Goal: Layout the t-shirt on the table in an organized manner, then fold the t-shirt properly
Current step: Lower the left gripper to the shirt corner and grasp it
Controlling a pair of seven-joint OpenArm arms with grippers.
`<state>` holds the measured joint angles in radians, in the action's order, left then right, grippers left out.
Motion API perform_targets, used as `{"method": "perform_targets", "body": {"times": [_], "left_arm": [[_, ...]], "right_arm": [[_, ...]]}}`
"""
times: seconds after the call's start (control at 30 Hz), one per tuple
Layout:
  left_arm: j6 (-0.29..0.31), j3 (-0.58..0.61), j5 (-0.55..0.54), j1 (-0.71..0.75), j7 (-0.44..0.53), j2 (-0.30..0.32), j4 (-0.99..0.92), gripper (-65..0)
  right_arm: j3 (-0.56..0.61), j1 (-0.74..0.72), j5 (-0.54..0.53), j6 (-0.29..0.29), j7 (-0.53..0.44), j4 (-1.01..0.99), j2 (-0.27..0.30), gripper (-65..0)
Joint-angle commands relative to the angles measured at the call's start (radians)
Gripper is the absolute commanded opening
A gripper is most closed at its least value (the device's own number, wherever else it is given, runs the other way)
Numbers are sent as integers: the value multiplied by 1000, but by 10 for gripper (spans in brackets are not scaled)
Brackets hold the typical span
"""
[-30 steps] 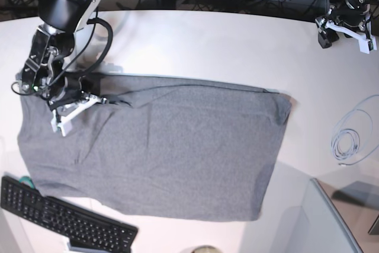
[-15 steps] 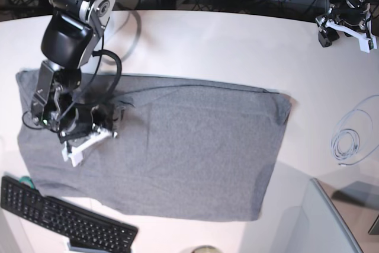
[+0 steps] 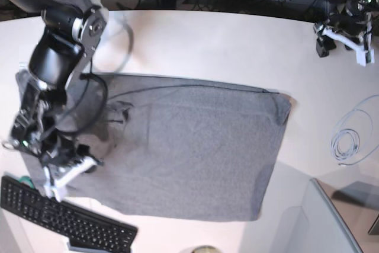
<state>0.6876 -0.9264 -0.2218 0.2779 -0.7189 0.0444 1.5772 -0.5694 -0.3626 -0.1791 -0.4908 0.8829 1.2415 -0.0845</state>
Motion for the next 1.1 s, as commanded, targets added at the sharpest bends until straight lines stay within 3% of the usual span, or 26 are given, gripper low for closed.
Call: {"method": "perform_targets", "body": {"times": [0.0, 0.2, 0.37, 0.43, 0.6, 0.7, 0.87, 1.0, 1.07], "left_arm": [[11, 27, -20, -7, 17, 4, 30, -118], [8, 83, -12, -153, 17, -76, -42, -118], [4, 169, -14, -210, 18, -102, -107, -120], [-29, 177, -17, -233, 18, -108, -122, -135], [-99, 180, -20, -248, 18, -122, -123, -380], [-104, 172, -20, -246, 18, -122, -122, -434], [-104, 126, -21, -234, 18, -120, -100, -418], [-104, 82, -21, -248, 18, -116, -108, -247], [-104, 82, -21, -250, 18, -116, -108, -196]], "right_arm": [[1, 21, -12, -10, 0, 51, -4, -650], [1, 184, -12, -10, -1, 229, -5, -650], [1, 224, -12, -12, -1, 269, 4, -650], [-2, 225, -12, -12, -1, 274, 12, -650], [-5, 239, -12, -12, -1, 271, 18, -650], [-5, 247, -12, -12, -1, 269, 18, -650], [-4, 248, -12, -12, -1, 268, 18, -650], [-1, 247, -12, -12, -1, 266, 18, -650], [-1, 245, -12, -12, -1, 266, 18, -650]]}}
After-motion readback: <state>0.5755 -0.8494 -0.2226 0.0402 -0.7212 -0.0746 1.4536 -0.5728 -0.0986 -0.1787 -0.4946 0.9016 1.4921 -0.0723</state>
